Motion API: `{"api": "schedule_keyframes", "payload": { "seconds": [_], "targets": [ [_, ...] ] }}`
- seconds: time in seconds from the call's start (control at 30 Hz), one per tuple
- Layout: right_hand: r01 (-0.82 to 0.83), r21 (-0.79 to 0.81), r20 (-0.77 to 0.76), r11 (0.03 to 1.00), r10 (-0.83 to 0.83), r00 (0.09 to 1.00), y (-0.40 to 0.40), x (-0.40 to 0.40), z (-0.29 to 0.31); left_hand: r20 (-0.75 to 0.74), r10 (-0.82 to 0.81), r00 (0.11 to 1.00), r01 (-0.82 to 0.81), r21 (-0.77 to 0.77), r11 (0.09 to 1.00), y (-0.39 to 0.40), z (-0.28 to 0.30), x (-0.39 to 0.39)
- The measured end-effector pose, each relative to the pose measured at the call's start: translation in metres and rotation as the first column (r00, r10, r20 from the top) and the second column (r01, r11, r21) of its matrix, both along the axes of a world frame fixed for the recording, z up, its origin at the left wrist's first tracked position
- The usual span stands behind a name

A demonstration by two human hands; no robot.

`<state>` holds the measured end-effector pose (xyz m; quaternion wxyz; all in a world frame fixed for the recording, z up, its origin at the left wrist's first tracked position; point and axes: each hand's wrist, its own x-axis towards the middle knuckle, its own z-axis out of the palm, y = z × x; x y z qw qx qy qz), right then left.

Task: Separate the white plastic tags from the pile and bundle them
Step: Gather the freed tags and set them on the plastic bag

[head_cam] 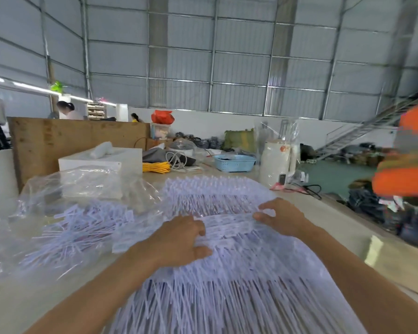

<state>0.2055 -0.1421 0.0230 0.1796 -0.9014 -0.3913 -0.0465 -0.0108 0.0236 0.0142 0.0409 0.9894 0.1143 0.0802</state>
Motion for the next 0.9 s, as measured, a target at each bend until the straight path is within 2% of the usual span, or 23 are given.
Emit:
{"api": "schedule_keyframes", "payload": {
  "seconds": [0.1, 0.17, 0.23, 0.3, 0.37, 0.43, 0.47, 0.53, 0.6, 0.67, 0.73, 0.8, 0.83, 0.9],
  "targets": [
    [0.108, -0.108, -0.105, 0.988, -0.119, 0.987, -0.03, 0.015, -0.027, -0.036, -0.003, 0.999, 0.005, 0.068, 0.998, 0.001, -0.005, 0.012],
    [0.121, -0.036, -0.247, 0.992, -0.126, 0.961, -0.035, 0.015, -0.043, -0.069, 0.001, 0.998, 0.005, 0.092, 0.996, 0.002, -0.004, 0.016],
    [0.141, -0.017, -0.247, 0.99, -0.14, 0.959, -0.036, 0.016, -0.053, -0.054, -0.017, 0.998, 0.021, 0.064, 0.998, 0.005, -0.001, 0.02],
    [0.156, -0.05, -0.196, 0.987, -0.163, 0.967, -0.037, 0.017, -0.056, 0.024, -0.054, 0.998, 0.056, -0.092, 0.994, 0.008, 0.009, 0.022],
    [0.161, -0.08, -0.166, 0.984, -0.172, 0.971, -0.039, 0.018, -0.057, 0.146, -0.072, 0.987, 0.116, -0.319, 0.941, 0.006, 0.026, 0.019],
    [0.175, -0.082, -0.147, 0.981, -0.186, 0.972, -0.04, 0.018, -0.058, 0.262, -0.076, 0.962, 0.181, -0.403, 0.897, -0.001, 0.046, 0.017],
    [0.18, -0.085, -0.142, 0.98, -0.191, 0.971, -0.04, 0.019, -0.058, 0.3, -0.086, 0.95, 0.191, -0.34, 0.921, -0.006, 0.056, 0.017],
    [0.175, -0.107, -0.122, 0.979, -0.188, 0.975, -0.039, 0.022, -0.059, 0.329, -0.107, 0.938, 0.116, -0.008, 0.993, -0.016, 0.076, 0.015],
    [0.157, -0.128, -0.092, 0.979, -0.17, 0.981, -0.039, 0.023, -0.059, 0.386, -0.105, 0.916, -0.027, 0.32, 0.947, -0.024, 0.101, 0.011],
    [0.151, -0.131, -0.073, 0.98, -0.162, 0.984, -0.039, 0.025, -0.06, 0.462, -0.105, 0.881, -0.13, 0.45, 0.884, -0.025, 0.126, 0.006],
    [0.14, -0.137, -0.064, 0.981, -0.15, 0.987, -0.039, 0.026, -0.06, 0.566, -0.119, 0.815, -0.221, 0.495, 0.841, -0.025, 0.147, 0.001],
    [0.088, -0.155, -0.087, 0.984, -0.102, 0.991, -0.04, 0.022, -0.053, 0.658, -0.125, 0.743, -0.194, 0.389, 0.901, -0.026, 0.157, 0.005],
    [0.057, -0.182, -0.097, 0.982, -0.076, 0.992, -0.041, 0.02, -0.045, 0.662, -0.12, 0.74, -0.14, 0.326, 0.935, -0.028, 0.156, 0.01],
    [0.021, -0.24, -0.093, 0.971, -0.045, 0.995, -0.043, 0.015, -0.021, 0.555, -0.111, 0.824, -0.065, 0.287, 0.956, -0.031, 0.139, 0.027]
  ]
}}
